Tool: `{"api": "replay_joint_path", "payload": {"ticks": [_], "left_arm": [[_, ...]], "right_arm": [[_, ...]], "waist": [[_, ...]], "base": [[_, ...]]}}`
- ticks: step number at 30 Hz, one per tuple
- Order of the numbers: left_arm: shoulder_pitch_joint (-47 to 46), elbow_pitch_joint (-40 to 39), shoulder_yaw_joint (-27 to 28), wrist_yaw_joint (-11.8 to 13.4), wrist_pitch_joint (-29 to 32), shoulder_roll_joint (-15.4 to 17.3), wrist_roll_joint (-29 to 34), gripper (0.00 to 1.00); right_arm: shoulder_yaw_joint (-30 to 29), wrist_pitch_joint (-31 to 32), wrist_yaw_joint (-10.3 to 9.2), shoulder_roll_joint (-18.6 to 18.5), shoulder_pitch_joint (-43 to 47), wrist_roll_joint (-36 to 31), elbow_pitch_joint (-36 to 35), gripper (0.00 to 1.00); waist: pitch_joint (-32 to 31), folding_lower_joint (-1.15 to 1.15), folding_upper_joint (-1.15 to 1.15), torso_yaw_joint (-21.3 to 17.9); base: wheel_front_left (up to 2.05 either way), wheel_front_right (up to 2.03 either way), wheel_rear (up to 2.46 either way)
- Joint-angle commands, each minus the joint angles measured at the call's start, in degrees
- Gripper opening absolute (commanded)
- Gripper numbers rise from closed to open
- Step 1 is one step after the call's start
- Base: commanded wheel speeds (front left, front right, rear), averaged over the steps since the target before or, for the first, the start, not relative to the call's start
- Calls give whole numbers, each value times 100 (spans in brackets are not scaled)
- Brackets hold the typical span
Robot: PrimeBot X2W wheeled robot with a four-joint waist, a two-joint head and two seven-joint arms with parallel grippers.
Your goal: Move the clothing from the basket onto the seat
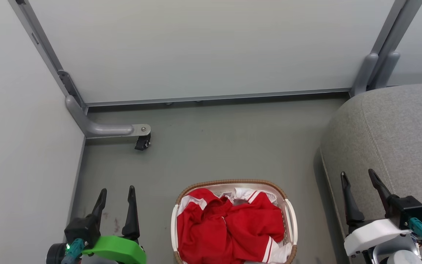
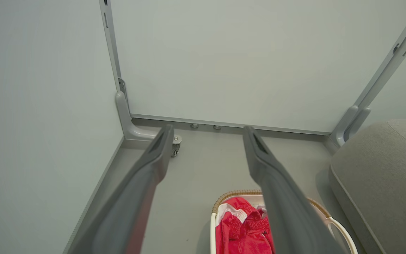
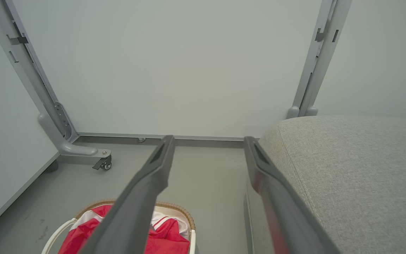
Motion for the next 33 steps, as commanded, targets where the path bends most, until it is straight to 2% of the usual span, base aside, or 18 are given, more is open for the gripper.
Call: {"api": "replay_joint_path", "payload": {"ticks": [1,7,13,19,25,33], "left_arm": [[-34,5,-10,-27,-5,36,-13,100],[-322,47,-144,-74,-5,35,131,100],[-892,371,-437,-152,-5,34,339,100],[-1647,1234,-772,-228,-5,34,587,100],[-2390,2627,-1274,-288,-5,36,697,100],[-2989,3748,-2445,-346,21,37,552,100]], "right_arm": [[-1,-28,-2,-33,-44,33,-30,100],[23,-28,-2,-33,-198,23,-116,100],[16,-28,-2,-32,-524,26,-220,100],[86,-28,-2,-30,-1030,57,-283,100],[168,-28,-3,-29,-1417,145,-348,100],[201,-28,-3,-27,-1737,298,-381,100]], "waist": [[48,0,0,-8],[348,0,0,-51],[948,0,0,-139],[1761,0,0,-335],[2445,0,0,-523],[3071,0,0,-712]], "base": [[0,0,0],[0,0,0],[0,0,0],[0,0,0],[0,0,0],[0,0,0]]}}
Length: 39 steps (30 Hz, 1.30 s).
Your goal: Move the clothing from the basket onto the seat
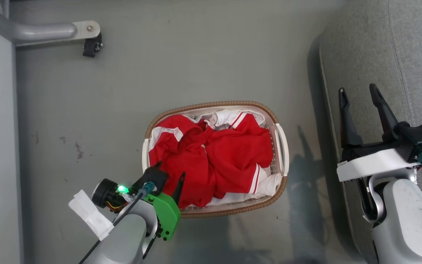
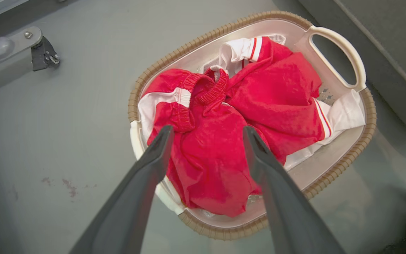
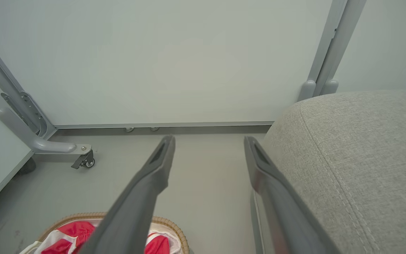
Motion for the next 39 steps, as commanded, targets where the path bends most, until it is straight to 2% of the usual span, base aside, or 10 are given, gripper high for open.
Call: {"api": "replay_joint_path", "payload": {"ticks": [1,11,16,26,38,39], "left_arm": [[-147,92,-175,-21,42,38,-87,100],[-571,798,-1290,-20,593,39,-608,100],[-748,1068,-1627,-20,844,53,-741,100],[-1055,1515,-1881,-17,1198,215,-874,100],[-1195,1669,-1972,139,1492,346,-888,100],[-1200,1673,-1967,148,1492,341,-914,95]], "right_arm": [[21,-28,-4,-19,-101,46,-21,100],[159,-28,-4,-19,-298,232,-157,100],[257,-28,-4,-18,-405,309,-180,100],[427,-28,-4,-20,-449,487,-197,100],[547,-28,-4,-19,-503,656,-188,100],[553,-28,-4,-19,-520,655,-186,100]], "waist": [[507,-1,0,-265],[942,-1,0,-456],[1104,-1,0,-583],[1293,-1,0,-886],[1388,-1,0,-1118],[1397,-1,0,-1129]], "base": [[0,0,0],[0,0,0],[0,0,0],[0,0,0],[0,0,0],[0,0,0]]}}
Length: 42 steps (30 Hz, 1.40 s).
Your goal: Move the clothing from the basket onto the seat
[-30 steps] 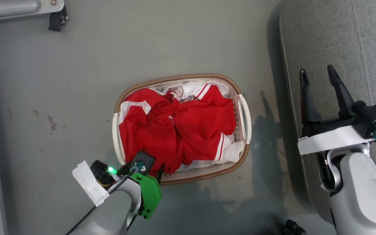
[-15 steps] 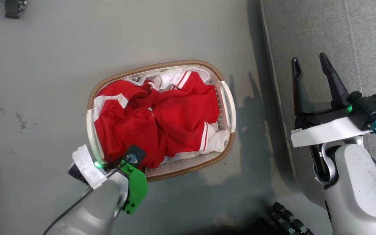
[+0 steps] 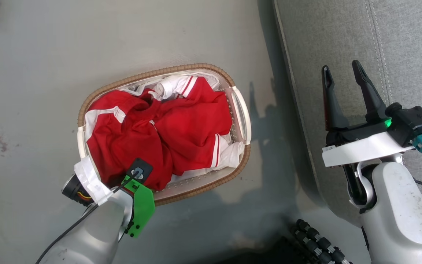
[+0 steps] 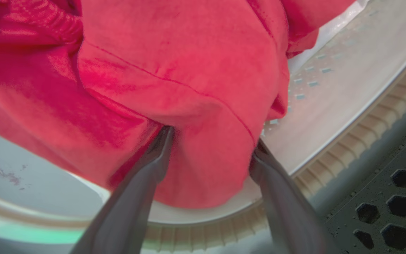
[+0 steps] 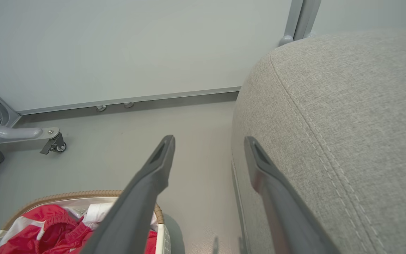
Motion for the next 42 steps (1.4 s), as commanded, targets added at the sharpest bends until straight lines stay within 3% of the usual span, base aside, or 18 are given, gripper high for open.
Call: {"api": "replay_joint_path", "payload": {"ticks": [1,2,3,4,18,30,42], "left_arm": [[-100,22,1,26,-14,26,-74,72],[-109,27,-3,34,-24,23,-80,45],[-120,30,-11,38,-40,17,-74,28],[-126,30,-18,41,-59,13,-76,0],[-183,-21,-260,-67,-756,-21,-5,0],[-457,-366,-449,-110,-1419,-38,58,0],[-899,-1221,-837,-145,-1515,352,269,0]], "right_arm": [[9,-28,-4,-19,-81,32,0,100],[6,-28,-4,-19,-87,37,6,100],[6,-28,-4,-19,-89,33,10,100],[8,-28,-4,-19,-89,33,16,100],[-127,-28,-4,-20,33,-227,139,100],[-373,-28,-4,-22,496,-693,323,100],[-340,-28,-4,-23,1148,-905,544,100]], "waist": [[21,0,0,-22],[25,0,0,-25],[28,0,0,-25],[28,0,0,-22],[-419,0,0,337],[-1542,0,0,957],[-2795,0,0,1275]], "base": [[0,0,0],[0,0,0],[0,0,0],[0,0,0],[0,0,0],[0,0,0],[0,0,0]]}}
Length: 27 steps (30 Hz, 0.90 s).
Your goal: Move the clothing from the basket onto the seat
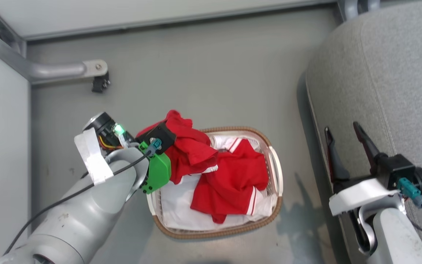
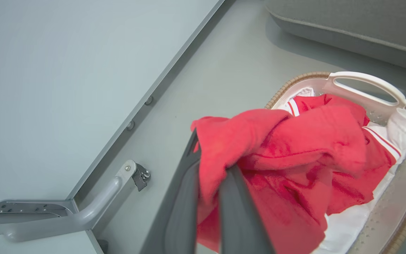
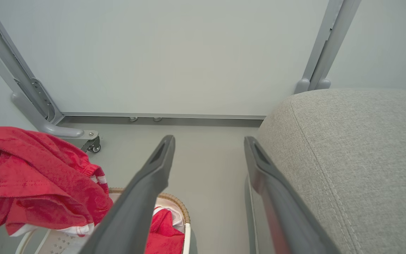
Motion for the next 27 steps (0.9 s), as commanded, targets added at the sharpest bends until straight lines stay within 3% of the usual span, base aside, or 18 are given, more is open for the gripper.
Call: {"api": "replay_joint_path", "payload": {"ticks": [1,14,27], "left_arm": [[-97,-110,-58,-11,-28,66,61,0],[-788,-1260,-473,-13,-28,575,-190,0],[-1560,-1904,-494,-7,28,745,-204,0]], "right_arm": [[18,-28,-4,-27,160,-44,45,100],[205,-28,-4,-25,677,-104,231,100],[555,-28,-4,-25,671,-119,269,100]], "waist": [[-658,1,0,264],[-1734,1,0,273],[-2034,1,0,275]], "base": [[0,0,0],[0,0,0],[0,0,0]]}}
